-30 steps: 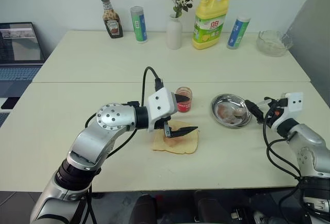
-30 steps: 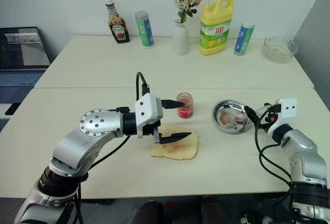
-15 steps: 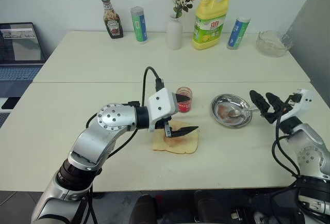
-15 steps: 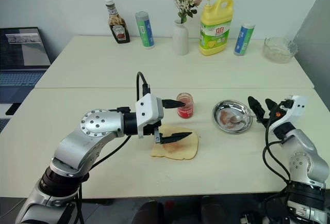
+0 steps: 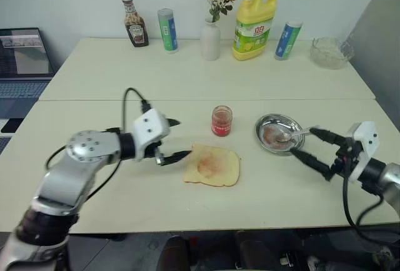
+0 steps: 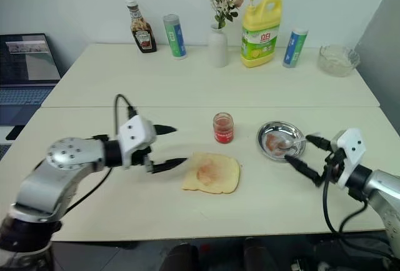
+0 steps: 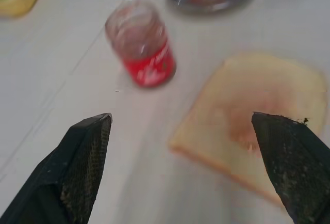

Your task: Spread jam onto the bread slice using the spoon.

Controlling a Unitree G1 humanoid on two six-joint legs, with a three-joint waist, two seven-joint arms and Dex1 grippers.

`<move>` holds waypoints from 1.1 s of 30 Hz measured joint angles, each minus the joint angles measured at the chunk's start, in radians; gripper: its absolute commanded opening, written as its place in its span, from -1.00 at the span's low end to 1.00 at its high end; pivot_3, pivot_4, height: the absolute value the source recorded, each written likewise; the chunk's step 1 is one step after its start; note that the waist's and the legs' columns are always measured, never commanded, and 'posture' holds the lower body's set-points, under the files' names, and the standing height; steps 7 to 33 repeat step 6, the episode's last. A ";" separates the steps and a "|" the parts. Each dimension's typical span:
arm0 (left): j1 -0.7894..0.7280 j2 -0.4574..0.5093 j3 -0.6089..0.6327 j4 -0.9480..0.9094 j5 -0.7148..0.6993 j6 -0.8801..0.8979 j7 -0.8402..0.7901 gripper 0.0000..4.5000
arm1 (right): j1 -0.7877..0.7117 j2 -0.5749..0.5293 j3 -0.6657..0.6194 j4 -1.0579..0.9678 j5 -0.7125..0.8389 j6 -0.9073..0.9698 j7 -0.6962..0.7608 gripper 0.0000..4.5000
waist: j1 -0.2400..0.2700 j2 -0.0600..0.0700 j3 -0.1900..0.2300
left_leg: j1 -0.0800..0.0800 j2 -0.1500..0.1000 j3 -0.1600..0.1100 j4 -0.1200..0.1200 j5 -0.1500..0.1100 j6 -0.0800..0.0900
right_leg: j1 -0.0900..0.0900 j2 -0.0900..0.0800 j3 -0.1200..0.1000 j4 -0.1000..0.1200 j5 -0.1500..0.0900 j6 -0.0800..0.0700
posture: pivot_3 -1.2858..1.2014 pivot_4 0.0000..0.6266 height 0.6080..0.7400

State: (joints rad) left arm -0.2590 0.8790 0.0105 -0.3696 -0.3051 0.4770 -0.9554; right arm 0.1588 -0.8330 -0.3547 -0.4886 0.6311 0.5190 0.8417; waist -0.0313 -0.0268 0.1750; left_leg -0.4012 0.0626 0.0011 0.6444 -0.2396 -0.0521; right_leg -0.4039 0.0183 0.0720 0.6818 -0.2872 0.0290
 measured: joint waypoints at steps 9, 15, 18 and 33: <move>0.099 0.049 0.039 0.098 0.000 -0.098 -0.077 1.00 | 0.108 -0.060 -0.038 -0.039 0.005 0.007 0.093 1.00 | 0.001 -0.001 0.000 | 0.001 -0.001 0.001 0.001 0.000 0.000 | 0.001 -0.001 0.000 0.000 0.001 0.001 | 0.03 -0.52 1.00; 0.099 0.049 0.039 0.098 0.000 -0.098 -0.077 1.00 | 0.108 -0.060 -0.038 -0.039 0.005 0.007 0.093 1.00 | 0.001 -0.001 0.000 | 0.001 -0.001 0.001 0.001 0.000 0.000 | 0.001 -0.001 0.000 0.000 0.001 0.001 | 0.03 -0.52 1.00; 0.099 0.049 0.039 0.098 0.000 -0.098 -0.077 1.00 | 0.108 -0.060 -0.038 -0.039 0.005 0.007 0.093 1.00 | 0.001 -0.001 0.000 | 0.001 -0.001 0.001 0.001 0.000 0.000 | 0.001 -0.001 0.000 0.000 0.001 0.001 | 0.03 -0.52 1.00; 0.099 0.049 0.039 0.098 0.000 -0.098 -0.077 1.00 | 0.108 -0.060 -0.038 -0.039 0.005 0.007 0.093 1.00 | 0.001 -0.001 0.000 | 0.001 -0.001 0.001 0.001 0.000 0.000 | 0.001 -0.001 0.000 0.000 0.001 0.001 | 0.03 -0.52 1.00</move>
